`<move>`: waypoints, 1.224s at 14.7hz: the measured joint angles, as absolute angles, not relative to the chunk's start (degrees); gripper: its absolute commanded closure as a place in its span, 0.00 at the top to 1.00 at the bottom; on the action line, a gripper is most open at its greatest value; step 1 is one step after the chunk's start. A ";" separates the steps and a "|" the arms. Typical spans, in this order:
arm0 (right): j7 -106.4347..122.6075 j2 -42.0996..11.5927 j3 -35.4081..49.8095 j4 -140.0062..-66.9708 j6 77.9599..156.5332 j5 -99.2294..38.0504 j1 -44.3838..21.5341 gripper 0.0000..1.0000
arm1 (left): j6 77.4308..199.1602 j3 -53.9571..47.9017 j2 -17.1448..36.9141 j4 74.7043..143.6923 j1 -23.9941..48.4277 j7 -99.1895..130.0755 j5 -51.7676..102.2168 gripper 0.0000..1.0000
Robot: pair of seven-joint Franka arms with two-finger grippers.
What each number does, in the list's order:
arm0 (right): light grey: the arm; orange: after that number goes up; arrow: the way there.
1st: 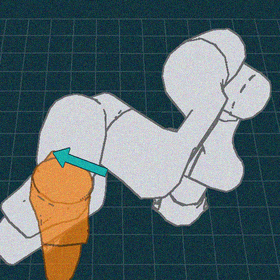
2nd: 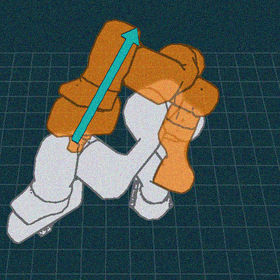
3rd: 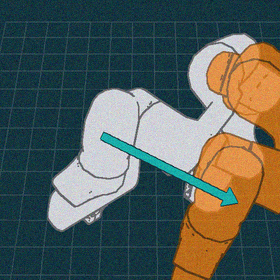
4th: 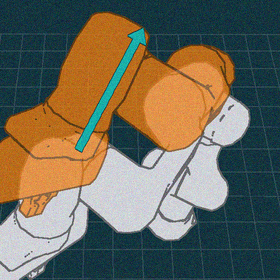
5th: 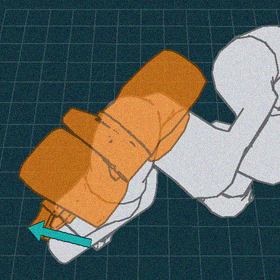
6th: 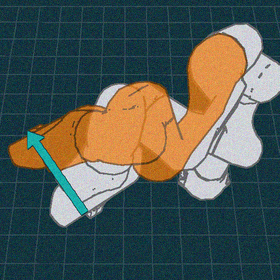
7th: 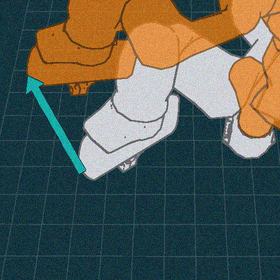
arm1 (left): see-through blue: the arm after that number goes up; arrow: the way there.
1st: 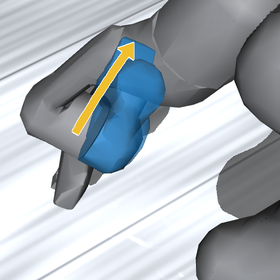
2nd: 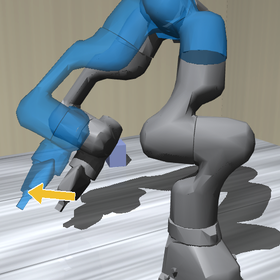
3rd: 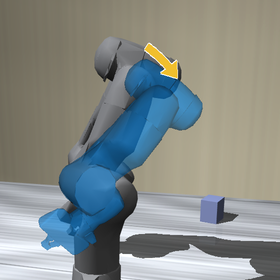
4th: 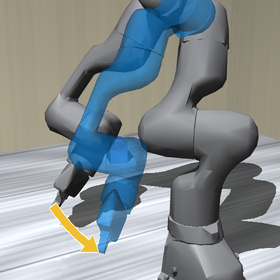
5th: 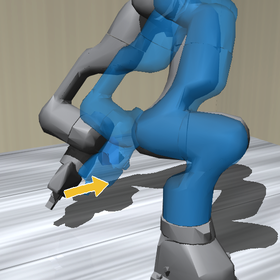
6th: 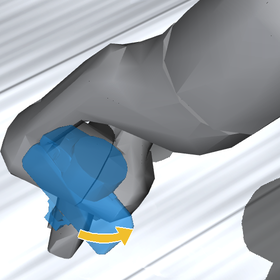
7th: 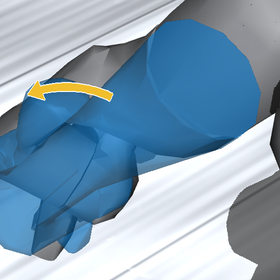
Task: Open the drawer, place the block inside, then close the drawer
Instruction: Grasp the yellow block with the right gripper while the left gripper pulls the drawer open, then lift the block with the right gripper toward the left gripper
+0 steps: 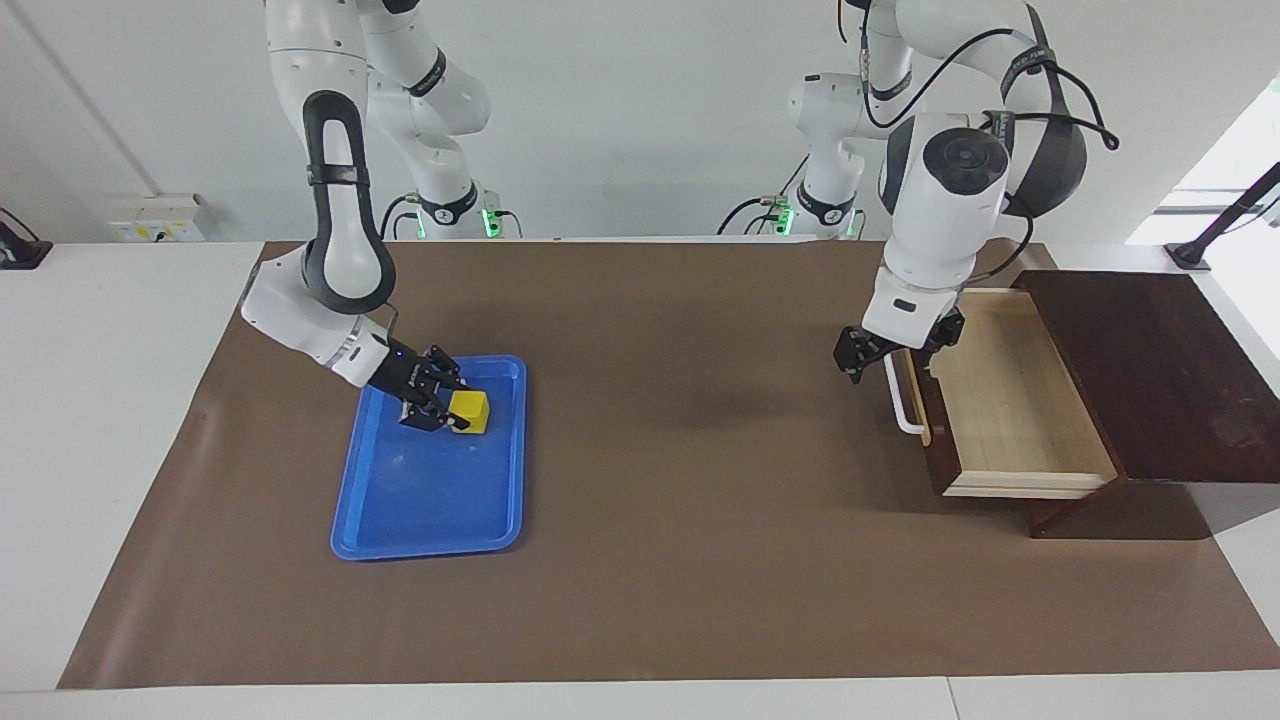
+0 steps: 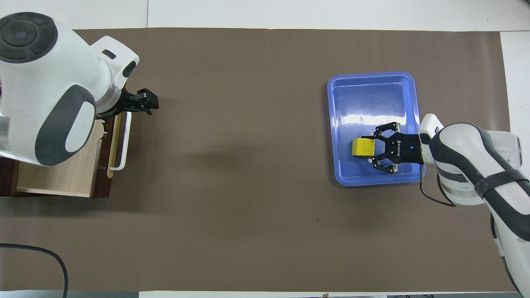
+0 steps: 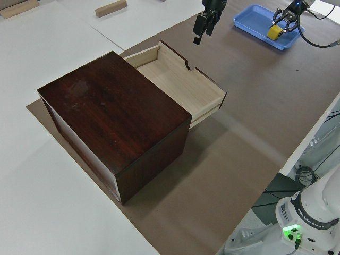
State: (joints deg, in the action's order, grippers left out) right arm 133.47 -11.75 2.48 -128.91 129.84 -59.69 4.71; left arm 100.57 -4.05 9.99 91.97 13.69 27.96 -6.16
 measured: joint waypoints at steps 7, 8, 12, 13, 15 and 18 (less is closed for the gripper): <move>128.97 -11.50 2.62 -124.09 128.62 -57.86 2.01 0.00 | 99.52 -5.20 8.22 89.77 16.38 71.07 -0.91 1.00; 125.31 -11.07 2.64 -122.94 127.42 -55.80 0.98 0.00 | 99.76 -5.33 8.22 89.78 16.85 76.97 -0.71 1.00; 111.29 -9.08 2.76 -116.67 122.17 -50.85 -4.85 0.00 | 102.44 -5.37 8.22 90.59 17.37 99.58 0.05 1.00; 108.25 -8.91 2.77 -115.40 121.77 -50.39 -6.57 0.00 | 103.13 -5.38 8.22 91.05 17.70 103.58 0.06 1.00; 102.41 -8.89 2.83 -112.95 121.70 -49.00 -10.29 0.00 | 104.03 -5.45 8.25 92.17 18.46 108.45 0.08 1.00; 93.54 -9.30 2.92 -108.68 121.88 -45.11 -16.49 0.00 | 104.45 -5.44 9.31 93.12 19.17 112.82 0.73 1.00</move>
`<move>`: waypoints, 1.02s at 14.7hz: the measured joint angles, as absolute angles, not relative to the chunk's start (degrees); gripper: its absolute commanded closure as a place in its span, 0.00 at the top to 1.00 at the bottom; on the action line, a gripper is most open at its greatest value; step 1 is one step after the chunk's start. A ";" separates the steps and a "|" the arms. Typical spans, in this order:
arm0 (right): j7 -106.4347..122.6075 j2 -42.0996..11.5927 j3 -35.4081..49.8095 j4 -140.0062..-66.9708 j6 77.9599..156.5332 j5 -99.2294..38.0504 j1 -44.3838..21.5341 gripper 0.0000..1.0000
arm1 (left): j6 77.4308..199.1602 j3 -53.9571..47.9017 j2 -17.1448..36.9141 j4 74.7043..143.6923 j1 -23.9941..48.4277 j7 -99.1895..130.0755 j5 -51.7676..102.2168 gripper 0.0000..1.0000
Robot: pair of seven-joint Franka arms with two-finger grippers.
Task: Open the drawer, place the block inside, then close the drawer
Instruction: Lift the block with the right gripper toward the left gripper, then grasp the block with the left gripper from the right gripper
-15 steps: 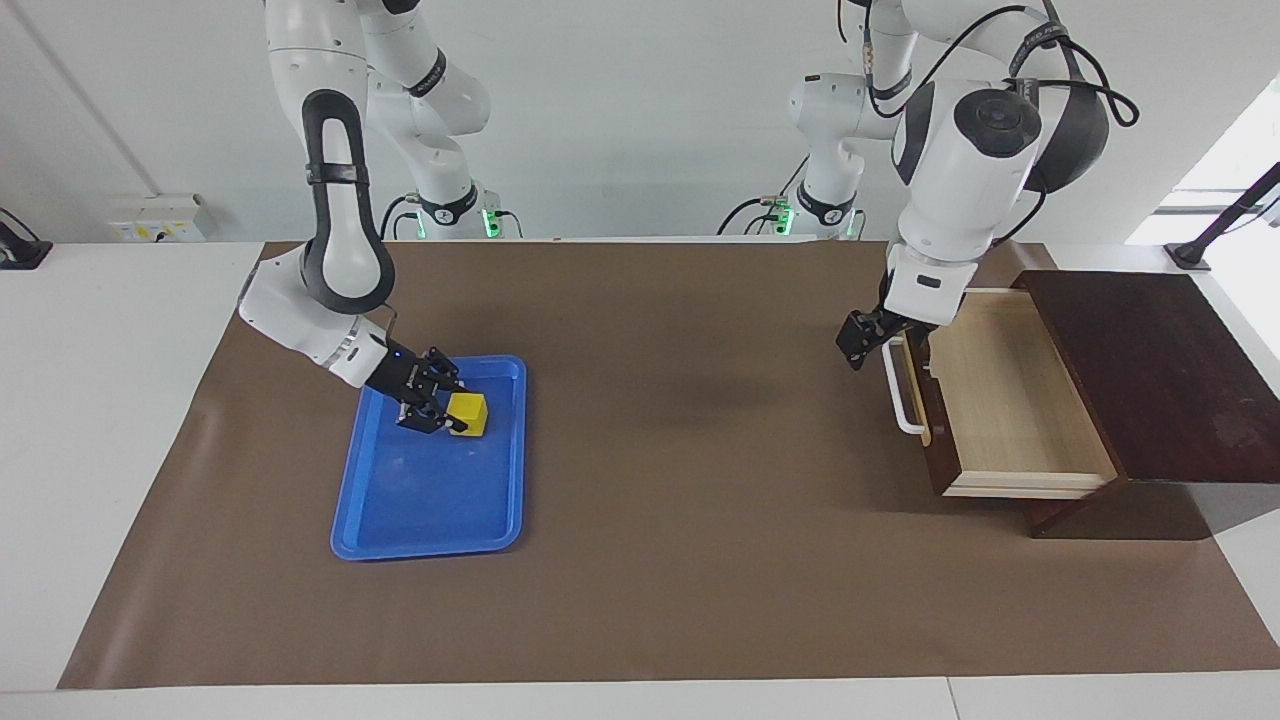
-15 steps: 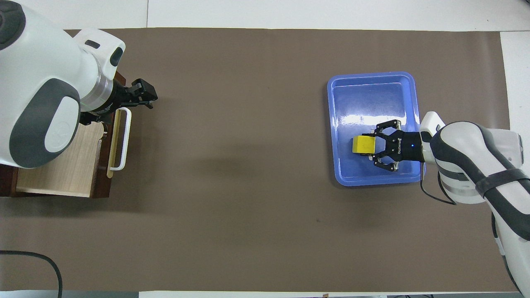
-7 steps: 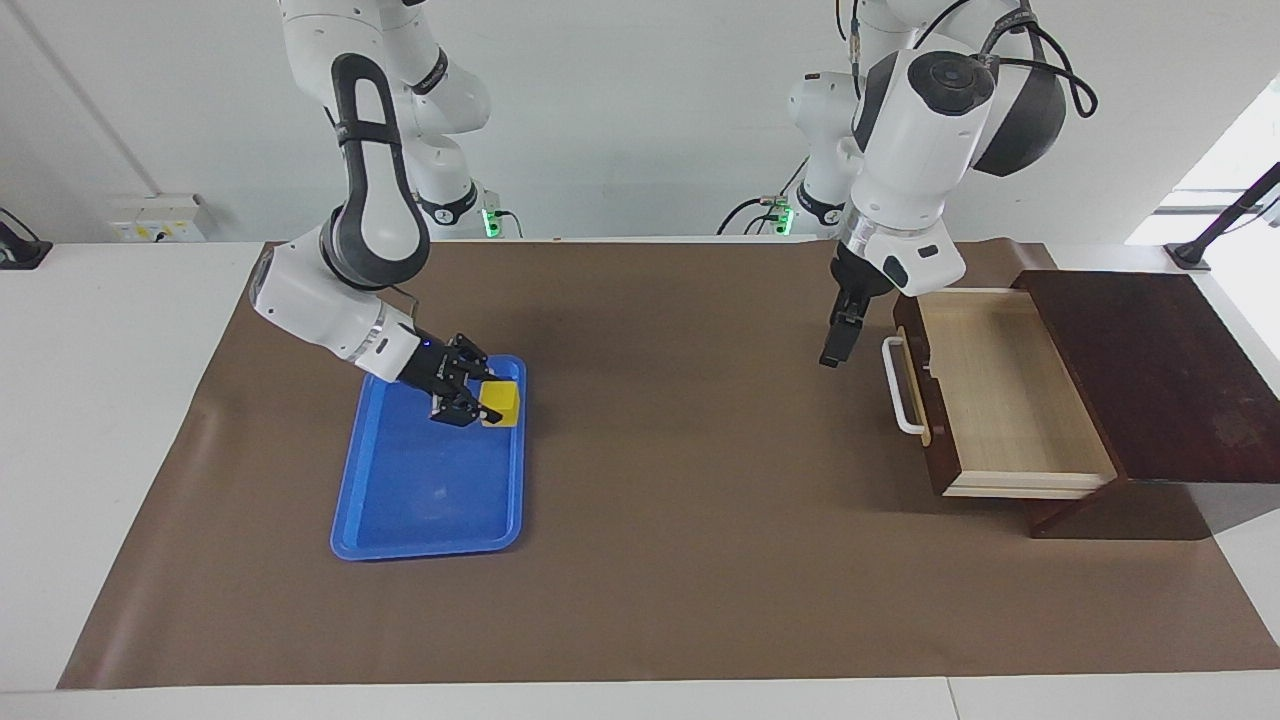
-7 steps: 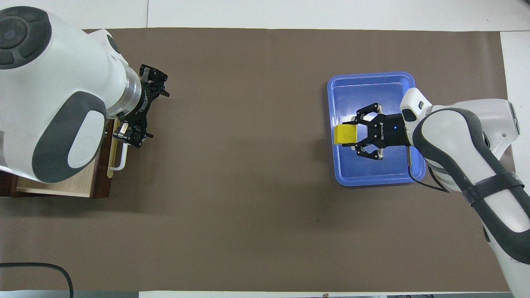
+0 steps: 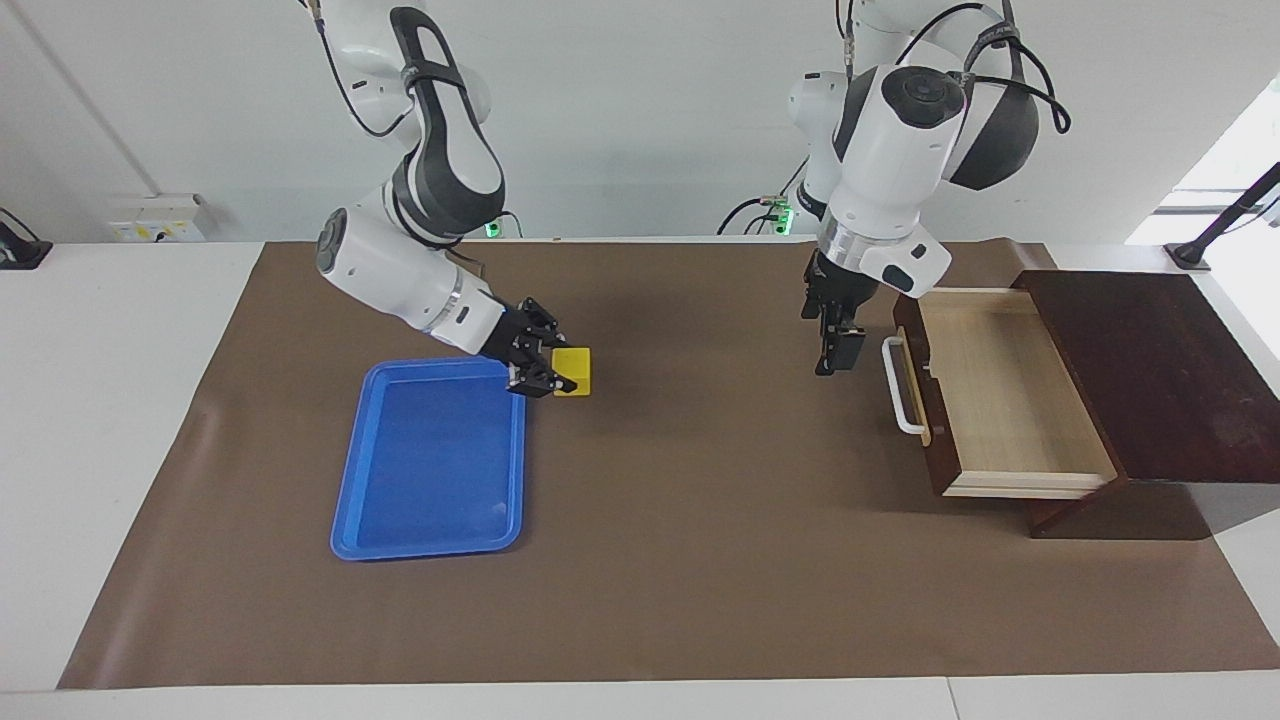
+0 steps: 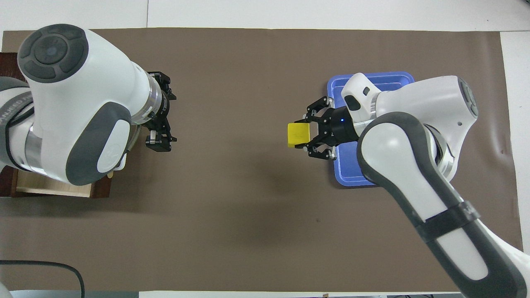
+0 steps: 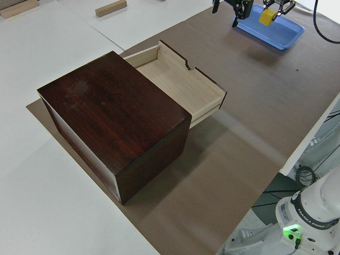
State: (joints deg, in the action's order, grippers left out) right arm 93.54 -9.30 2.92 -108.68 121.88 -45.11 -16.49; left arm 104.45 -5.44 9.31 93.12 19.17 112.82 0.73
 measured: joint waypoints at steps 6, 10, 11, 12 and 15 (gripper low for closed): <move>84.05 -11.74 2.95 -104.45 127.47 -41.33 -25.87 0.00 | 105.06 -5.52 12.80 91.86 25.15 122.61 1.80 1.00; 82.59 -11.90 2.97 -104.27 129.95 -41.33 -28.45 0.00 | 105.08 -5.54 12.81 91.89 29.56 125.42 1.80 1.00; 82.52 -11.94 2.97 -104.27 130.41 -41.33 -28.72 0.00 | 105.08 -5.56 12.81 91.95 30.10 125.52 1.80 1.00; 82.52 -12.02 2.91 -104.27 130.57 -41.33 -28.73 0.00 | 105.10 -5.55 12.81 92.07 30.42 125.55 1.80 1.00; 82.52 -12.09 2.51 -104.25 130.59 -41.41 -28.70 0.00 | 105.15 -5.50 12.79 92.57 30.51 125.76 1.80 1.00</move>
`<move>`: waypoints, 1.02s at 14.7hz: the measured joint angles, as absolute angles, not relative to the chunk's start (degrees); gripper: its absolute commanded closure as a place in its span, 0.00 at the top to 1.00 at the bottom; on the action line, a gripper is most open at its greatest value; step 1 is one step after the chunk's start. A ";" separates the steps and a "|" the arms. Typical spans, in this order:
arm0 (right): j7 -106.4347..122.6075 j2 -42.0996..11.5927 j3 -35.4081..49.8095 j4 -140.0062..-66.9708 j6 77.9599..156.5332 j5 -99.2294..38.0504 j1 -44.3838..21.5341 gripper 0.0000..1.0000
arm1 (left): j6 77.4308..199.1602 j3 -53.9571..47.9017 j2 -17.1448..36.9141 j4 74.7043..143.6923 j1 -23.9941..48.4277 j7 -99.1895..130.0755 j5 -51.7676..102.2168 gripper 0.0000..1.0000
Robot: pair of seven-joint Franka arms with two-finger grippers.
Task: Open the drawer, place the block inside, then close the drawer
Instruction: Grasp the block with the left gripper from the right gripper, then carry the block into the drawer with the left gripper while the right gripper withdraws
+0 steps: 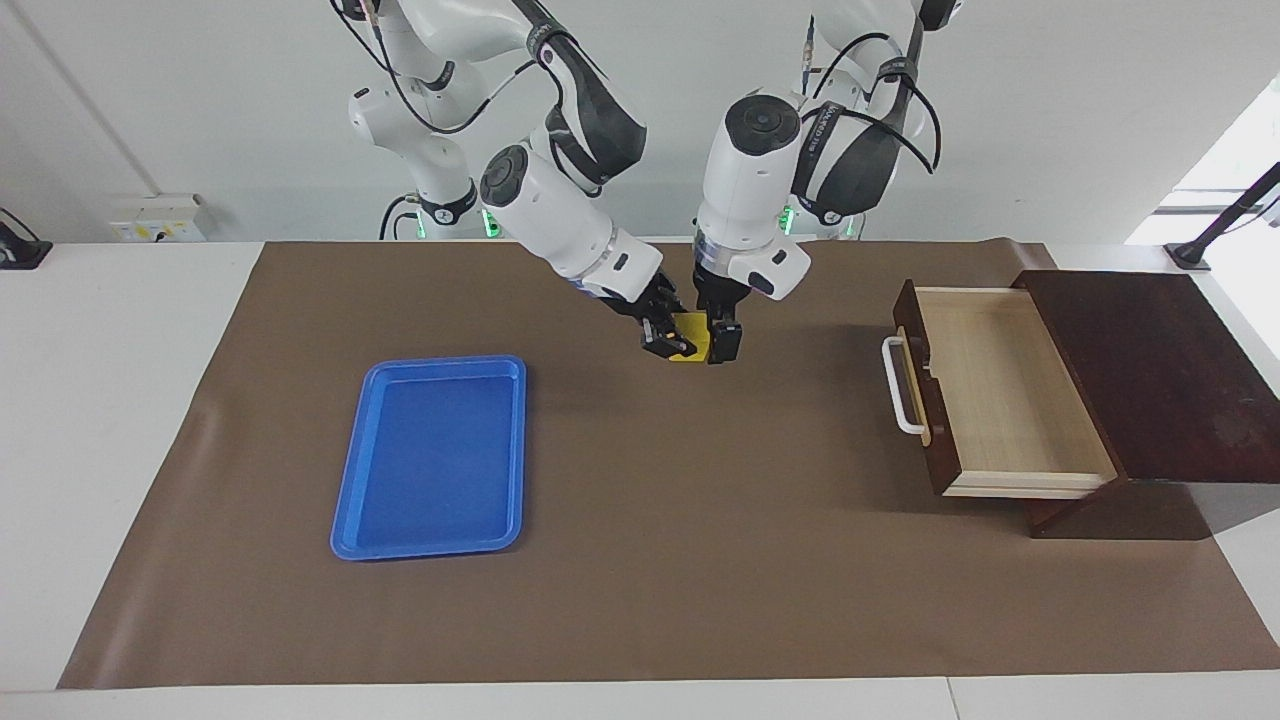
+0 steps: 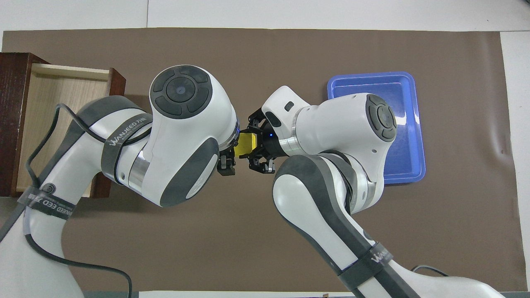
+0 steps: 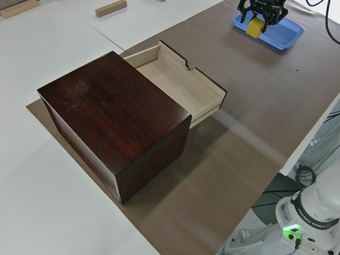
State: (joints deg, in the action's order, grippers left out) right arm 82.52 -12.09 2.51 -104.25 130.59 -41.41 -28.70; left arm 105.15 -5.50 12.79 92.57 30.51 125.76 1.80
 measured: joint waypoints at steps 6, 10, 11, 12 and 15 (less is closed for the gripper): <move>82.30 -12.09 2.46 -104.11 130.60 -41.66 -28.66 0.00 | 106.18 -5.50 12.63 93.45 31.12 126.74 1.80 0.46; 82.02 -12.16 2.46 -103.91 130.19 -41.68 -28.63 0.00 | 107.59 -5.36 12.42 94.14 31.32 126.33 1.65 0.00; 82.02 -12.15 2.46 -103.91 130.18 -41.68 -28.63 0.00 | 107.61 -5.35 12.41 94.16 31.33 126.33 1.65 0.00; 82.02 -12.15 2.46 -103.91 130.18 -41.67 -28.63 0.00 | 107.62 -5.35 12.41 94.17 31.33 126.33 1.64 0.00; 82.02 -12.15 2.46 -103.91 130.18 -41.67 -28.63 0.00 | 107.65 -5.35 12.40 94.19 31.33 126.30 1.64 0.00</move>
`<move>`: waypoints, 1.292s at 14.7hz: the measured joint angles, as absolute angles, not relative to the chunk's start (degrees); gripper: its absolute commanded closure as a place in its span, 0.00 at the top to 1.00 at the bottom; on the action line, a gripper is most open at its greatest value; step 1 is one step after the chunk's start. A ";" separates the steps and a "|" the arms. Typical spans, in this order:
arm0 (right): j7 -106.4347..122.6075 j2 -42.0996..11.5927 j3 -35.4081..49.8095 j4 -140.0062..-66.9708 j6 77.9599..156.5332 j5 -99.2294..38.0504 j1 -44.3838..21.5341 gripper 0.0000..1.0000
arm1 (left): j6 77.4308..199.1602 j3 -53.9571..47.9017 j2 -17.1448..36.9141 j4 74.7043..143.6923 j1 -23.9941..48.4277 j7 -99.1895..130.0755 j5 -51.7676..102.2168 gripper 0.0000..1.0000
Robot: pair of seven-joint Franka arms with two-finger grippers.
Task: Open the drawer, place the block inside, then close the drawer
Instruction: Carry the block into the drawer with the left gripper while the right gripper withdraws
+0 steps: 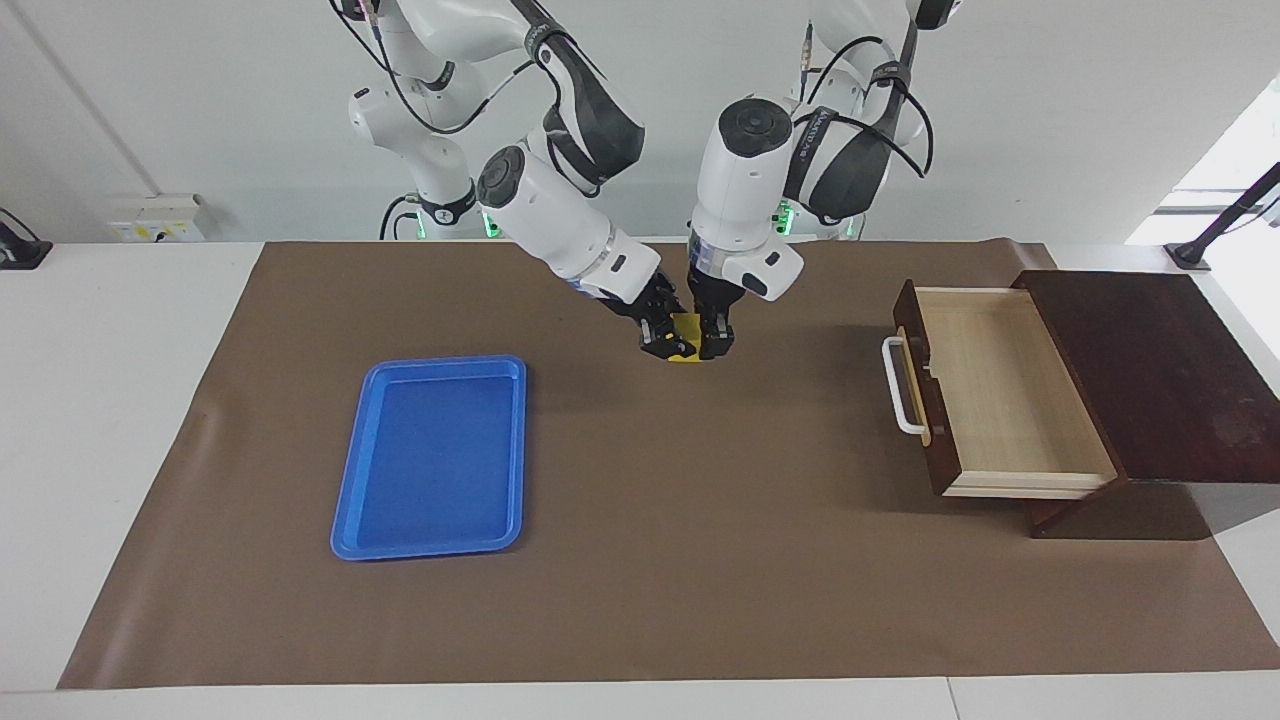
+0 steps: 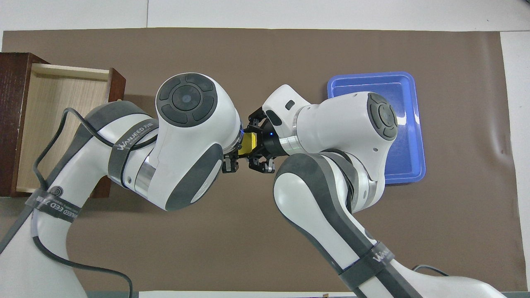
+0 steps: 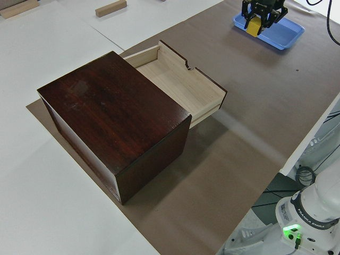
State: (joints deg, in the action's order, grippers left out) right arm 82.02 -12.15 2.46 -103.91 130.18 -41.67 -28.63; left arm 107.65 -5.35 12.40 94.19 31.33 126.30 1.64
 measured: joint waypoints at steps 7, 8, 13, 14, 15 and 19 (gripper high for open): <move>80.05 -12.15 2.44 -102.96 130.22 -41.71 -28.62 1.00 | 107.62 -5.47 12.26 94.57 31.51 126.26 1.70 0.00; 79.95 -12.15 2.46 -102.79 130.22 -41.71 -28.63 1.00 | 107.56 -5.39 12.24 94.65 31.51 126.01 1.70 0.00; 79.85 -12.21 2.44 -102.73 129.89 -41.71 -28.43 1.00 | 104.19 -3.86 8.50 94.54 24.74 115.54 1.66 0.00; 79.85 -12.23 2.43 -102.73 129.29 -41.71 -28.22 1.00 | 102.87 -3.74 7.02 94.51 21.44 112.37 1.66 0.00; 79.85 -12.25 2.37 -102.73 128.51 -41.71 -27.80 1.00 | 101.46 -3.57 5.77 94.53 18.19 108.77 1.66 0.00; 80.10 -12.19 2.23 -102.26 122.50 -41.68 -22.59 1.00 | 99.52 -3.06 4.34 94.97 6.40 94.31 0.40 0.00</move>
